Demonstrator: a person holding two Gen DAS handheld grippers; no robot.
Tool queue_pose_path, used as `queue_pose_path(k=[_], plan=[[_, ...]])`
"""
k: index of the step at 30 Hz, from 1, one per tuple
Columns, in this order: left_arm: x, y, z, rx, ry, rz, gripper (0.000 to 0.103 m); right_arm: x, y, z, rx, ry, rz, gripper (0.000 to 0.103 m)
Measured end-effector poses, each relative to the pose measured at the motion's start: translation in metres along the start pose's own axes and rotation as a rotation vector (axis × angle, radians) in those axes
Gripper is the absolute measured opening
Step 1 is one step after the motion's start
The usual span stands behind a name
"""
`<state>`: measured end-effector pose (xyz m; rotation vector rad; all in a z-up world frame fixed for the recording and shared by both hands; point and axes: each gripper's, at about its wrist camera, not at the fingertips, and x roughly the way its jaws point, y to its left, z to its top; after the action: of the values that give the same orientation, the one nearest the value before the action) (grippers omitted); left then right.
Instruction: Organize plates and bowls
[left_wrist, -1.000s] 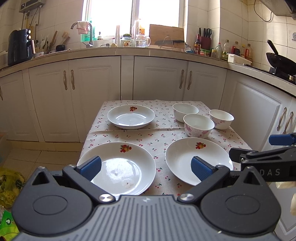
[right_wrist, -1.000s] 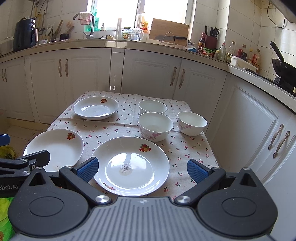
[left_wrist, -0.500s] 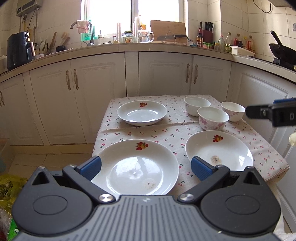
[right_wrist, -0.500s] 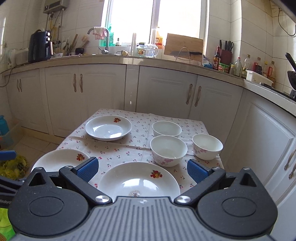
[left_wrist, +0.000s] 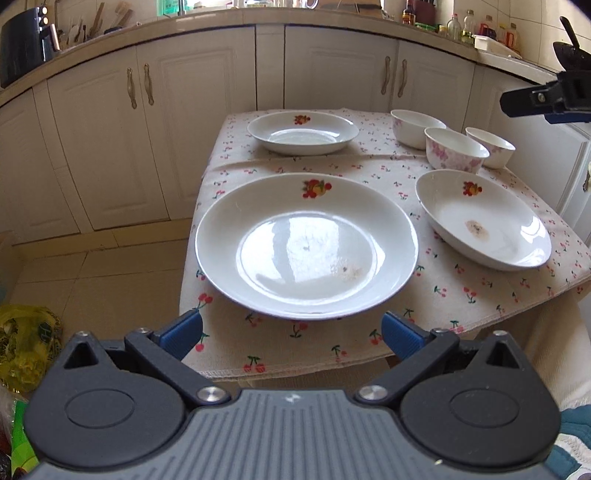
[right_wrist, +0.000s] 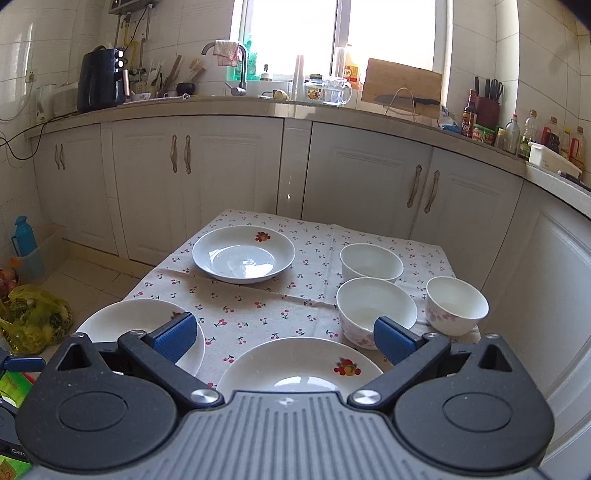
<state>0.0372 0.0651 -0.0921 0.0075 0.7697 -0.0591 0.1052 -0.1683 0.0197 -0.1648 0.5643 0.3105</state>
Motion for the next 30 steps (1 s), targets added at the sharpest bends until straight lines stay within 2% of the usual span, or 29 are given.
queue_pose_path(k=[12, 20, 27, 30], plan=[[0.032, 0.008, 0.002, 0.048, 0.052, -0.06, 0.102, 0.041, 0.009, -0.002, 0.0, 0.102, -0.004, 0.103], [0.039, 0.016, 0.009, 0.062, 0.061, -0.075, 0.103, 0.065, 0.02, 0.003, -0.033, 0.142, 0.038, 0.103], [0.036, 0.02, 0.001, 0.075, -0.002, -0.096, 0.103, 0.084, 0.03, 0.008, -0.066, 0.173, 0.107, 0.103], [0.034, 0.022, -0.006, 0.077, -0.047, -0.105, 0.103, 0.092, 0.034, 0.01, -0.08, 0.18, 0.163, 0.103]])
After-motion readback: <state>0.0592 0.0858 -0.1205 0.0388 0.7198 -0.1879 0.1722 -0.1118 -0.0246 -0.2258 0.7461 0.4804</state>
